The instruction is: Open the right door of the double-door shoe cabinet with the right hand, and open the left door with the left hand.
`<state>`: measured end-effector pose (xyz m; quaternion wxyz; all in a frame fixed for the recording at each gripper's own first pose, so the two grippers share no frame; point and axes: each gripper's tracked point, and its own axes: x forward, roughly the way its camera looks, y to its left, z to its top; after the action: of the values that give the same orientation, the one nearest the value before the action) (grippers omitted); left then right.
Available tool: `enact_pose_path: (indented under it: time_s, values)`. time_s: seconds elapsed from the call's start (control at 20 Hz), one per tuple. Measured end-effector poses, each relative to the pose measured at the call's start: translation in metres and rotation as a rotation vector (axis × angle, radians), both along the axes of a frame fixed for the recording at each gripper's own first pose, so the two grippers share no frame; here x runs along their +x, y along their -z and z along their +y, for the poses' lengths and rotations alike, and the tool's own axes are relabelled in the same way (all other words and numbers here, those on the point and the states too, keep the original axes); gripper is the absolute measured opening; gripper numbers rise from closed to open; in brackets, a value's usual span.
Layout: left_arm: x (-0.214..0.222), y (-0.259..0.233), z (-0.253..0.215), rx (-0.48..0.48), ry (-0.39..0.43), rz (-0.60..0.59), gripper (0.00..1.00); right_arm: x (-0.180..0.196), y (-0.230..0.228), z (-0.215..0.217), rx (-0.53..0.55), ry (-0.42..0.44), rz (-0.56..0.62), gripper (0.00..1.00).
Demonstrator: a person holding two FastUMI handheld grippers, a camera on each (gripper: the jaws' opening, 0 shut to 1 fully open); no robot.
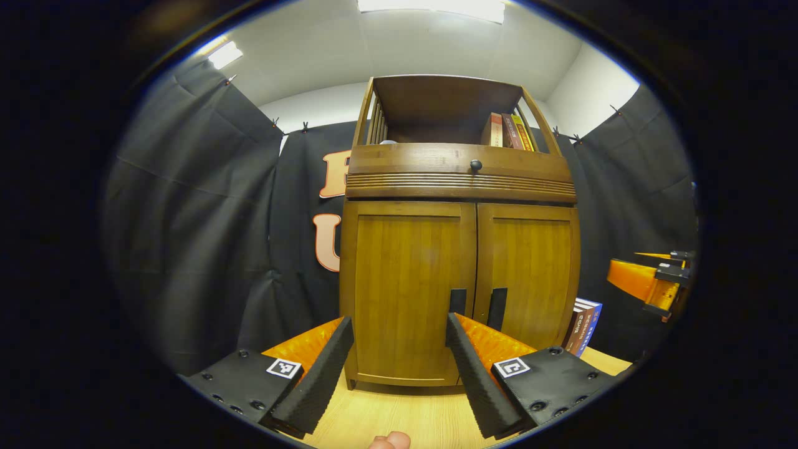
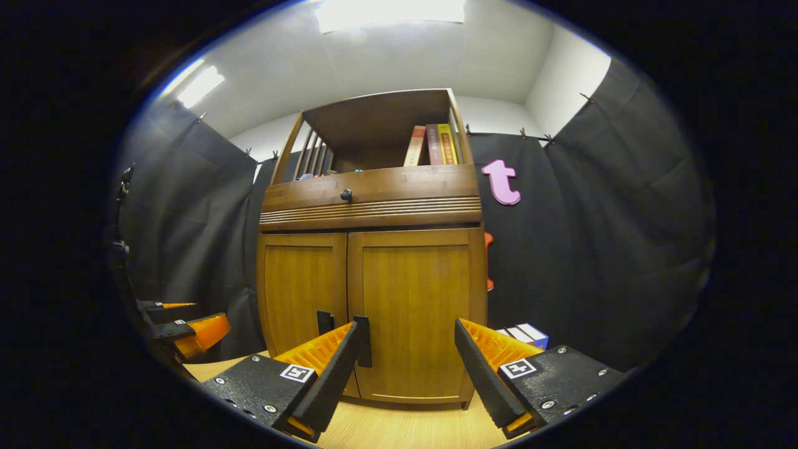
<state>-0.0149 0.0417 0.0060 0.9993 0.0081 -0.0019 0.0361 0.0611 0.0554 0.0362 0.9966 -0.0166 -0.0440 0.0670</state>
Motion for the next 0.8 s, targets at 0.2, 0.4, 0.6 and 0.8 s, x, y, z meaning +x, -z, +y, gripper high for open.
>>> enact_pose_path:
  time_s: [0.2, 0.4, 0.6, 0.8]
  values:
    - [-0.007, -0.005, 0.013, 0.001, -0.021, -0.001, 0.98, 0.059, 0.009, 0.044, -0.010, -0.100, 0.038, 0.93]
    - [-0.012, -0.015, 0.026, -0.008, -0.049, -0.020, 0.96, 0.115, 0.029, 0.085, 0.027, -0.147, 0.083, 0.93]
    - [-0.018, -0.017, 0.044, -0.001, -0.083, -0.020, 0.95, 0.169, 0.067, 0.095, -0.026, -0.083, 0.139, 0.93]
    - [-0.019, -0.008, 0.060, -0.007, -0.099, -0.008, 0.96, 0.202, 0.095, 0.089, -0.045, 0.020, 0.169, 0.84]
